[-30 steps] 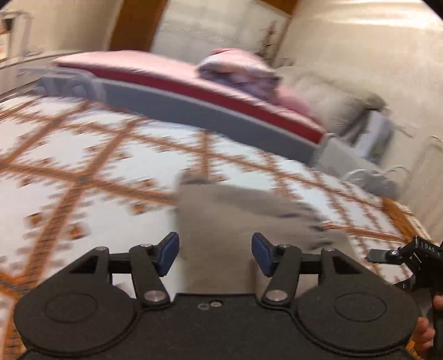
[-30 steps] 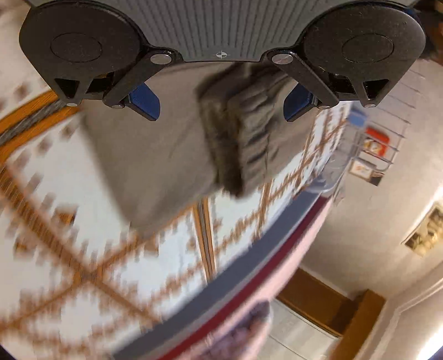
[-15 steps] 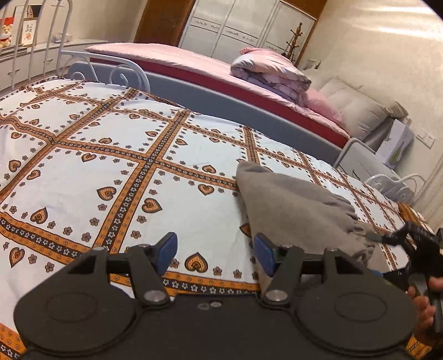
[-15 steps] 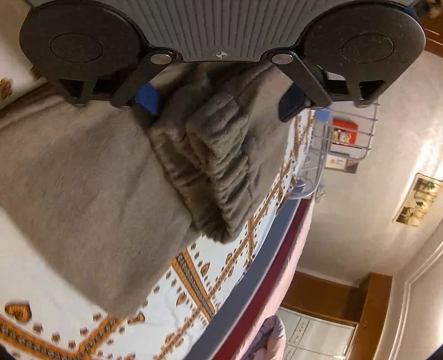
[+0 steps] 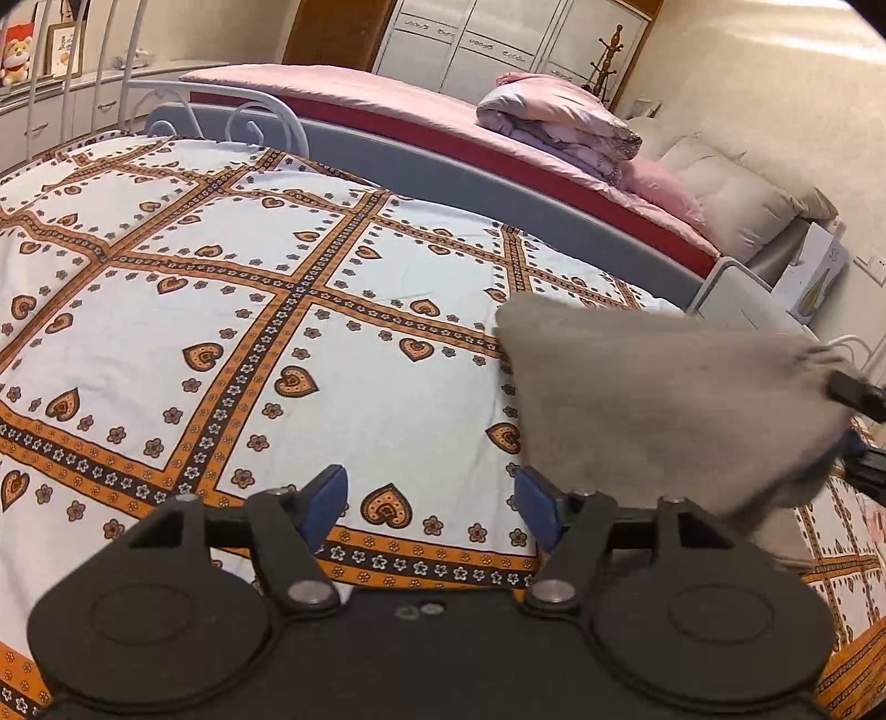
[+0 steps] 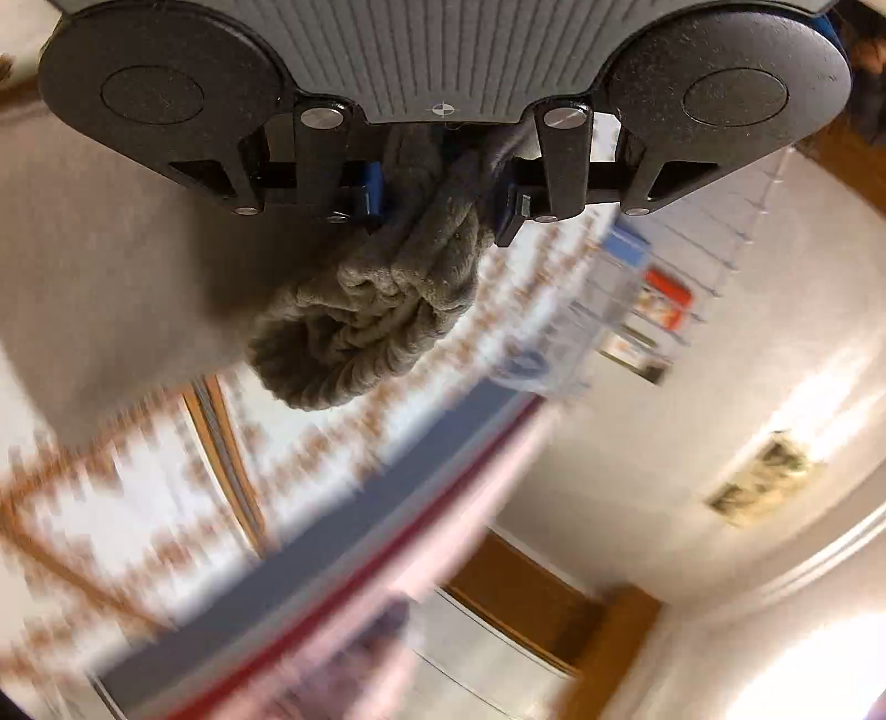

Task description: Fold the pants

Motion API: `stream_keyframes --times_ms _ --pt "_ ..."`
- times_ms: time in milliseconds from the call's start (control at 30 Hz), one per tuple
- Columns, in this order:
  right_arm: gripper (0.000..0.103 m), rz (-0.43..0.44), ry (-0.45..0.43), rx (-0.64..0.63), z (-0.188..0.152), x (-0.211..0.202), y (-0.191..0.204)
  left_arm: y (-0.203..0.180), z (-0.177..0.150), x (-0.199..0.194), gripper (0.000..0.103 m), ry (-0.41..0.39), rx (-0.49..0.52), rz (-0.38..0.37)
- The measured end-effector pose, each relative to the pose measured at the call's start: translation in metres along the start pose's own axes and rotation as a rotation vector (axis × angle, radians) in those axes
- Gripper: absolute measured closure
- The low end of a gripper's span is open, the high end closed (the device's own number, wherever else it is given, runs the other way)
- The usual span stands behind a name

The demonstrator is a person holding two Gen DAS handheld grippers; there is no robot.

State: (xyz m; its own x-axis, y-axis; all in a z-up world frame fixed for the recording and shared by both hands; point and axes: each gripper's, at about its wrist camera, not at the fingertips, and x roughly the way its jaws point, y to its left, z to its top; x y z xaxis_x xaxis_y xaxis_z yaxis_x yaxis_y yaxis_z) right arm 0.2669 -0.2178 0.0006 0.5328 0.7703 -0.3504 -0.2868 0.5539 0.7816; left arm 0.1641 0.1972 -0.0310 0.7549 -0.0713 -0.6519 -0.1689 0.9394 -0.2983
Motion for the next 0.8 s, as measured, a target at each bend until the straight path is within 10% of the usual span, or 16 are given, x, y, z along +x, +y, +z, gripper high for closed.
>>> stream_keyframes --times_ms 133,200,600,800 --pt "0.064 -0.205 -0.025 0.056 0.005 -0.03 -0.046 -0.006 -0.002 0.003 0.044 0.009 0.035 -0.009" --pt "0.064 -0.368 0.097 0.155 0.001 -0.022 -0.089 -0.01 -0.002 0.004 0.044 0.014 0.049 -0.017" --pt "0.064 -0.362 -0.025 0.075 0.003 -0.048 -0.077 -0.024 -0.002 0.002 0.041 0.008 0.065 -0.1" --pt "0.063 -0.311 -0.016 0.151 0.006 -0.051 -0.081 -0.057 -0.03 0.005 0.044 0.068 0.225 -0.088"
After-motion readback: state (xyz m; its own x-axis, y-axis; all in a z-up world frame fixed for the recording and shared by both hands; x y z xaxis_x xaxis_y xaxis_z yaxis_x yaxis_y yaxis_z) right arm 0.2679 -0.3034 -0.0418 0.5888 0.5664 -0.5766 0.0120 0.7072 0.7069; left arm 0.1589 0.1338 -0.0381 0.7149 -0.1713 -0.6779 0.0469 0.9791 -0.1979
